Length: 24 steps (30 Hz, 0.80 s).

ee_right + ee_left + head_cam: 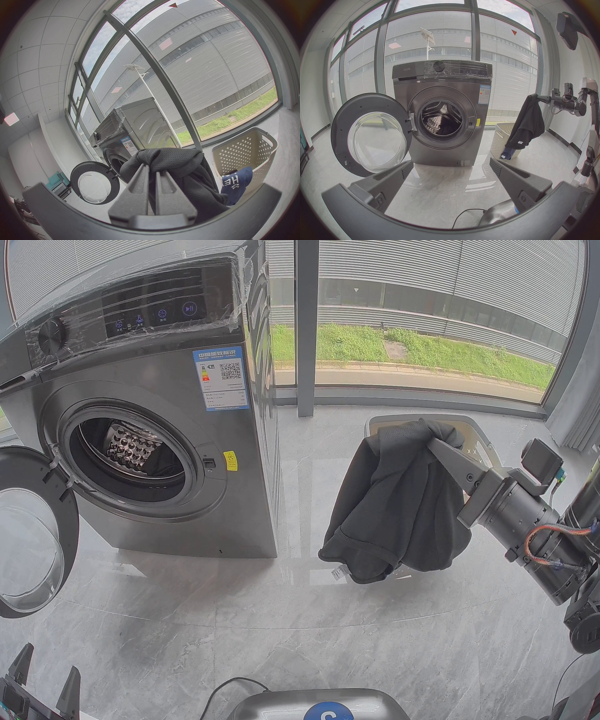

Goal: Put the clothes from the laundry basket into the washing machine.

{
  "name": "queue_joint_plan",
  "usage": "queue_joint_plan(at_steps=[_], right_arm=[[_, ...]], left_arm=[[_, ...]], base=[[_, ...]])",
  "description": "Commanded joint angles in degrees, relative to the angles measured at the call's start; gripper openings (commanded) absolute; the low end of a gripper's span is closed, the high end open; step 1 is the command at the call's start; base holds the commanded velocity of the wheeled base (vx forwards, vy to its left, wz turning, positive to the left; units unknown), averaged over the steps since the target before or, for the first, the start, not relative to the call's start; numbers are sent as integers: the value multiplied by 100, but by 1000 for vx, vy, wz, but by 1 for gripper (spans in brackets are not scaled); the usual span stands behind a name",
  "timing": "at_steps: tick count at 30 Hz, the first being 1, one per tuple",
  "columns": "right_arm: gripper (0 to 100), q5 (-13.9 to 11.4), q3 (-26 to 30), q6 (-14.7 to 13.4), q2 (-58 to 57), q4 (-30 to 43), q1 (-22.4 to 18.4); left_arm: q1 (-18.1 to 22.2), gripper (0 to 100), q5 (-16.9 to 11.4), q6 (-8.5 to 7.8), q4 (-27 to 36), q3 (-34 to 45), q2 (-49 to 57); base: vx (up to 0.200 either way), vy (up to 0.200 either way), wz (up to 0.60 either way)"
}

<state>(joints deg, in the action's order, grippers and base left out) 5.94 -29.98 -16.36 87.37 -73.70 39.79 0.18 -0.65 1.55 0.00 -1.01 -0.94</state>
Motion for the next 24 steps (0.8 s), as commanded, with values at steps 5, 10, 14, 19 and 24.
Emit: queue_joint_plan(at_steps=[5,10,14,19,24], right_arm=[[0,4,1,1,8,-4,2],[0,-5,1,1,8,-4,-6],[0,4,1,1,8,-4,-6],[0,4,9,1,-1,-4,-6],[0,-5,9,1,8,-4,-6]], left_arm=[[-1,100,3,3,0,84,68],[-1,100,3,3,0,84,68],[-1,100,3,3,0,84,68],[-1,100,3,3,0,84,68],[-1,100,3,-5,0,84,68]], base=[[0,200,0],[0,200,0],[0,200,0],[0,80,0],[-80,0,0]])
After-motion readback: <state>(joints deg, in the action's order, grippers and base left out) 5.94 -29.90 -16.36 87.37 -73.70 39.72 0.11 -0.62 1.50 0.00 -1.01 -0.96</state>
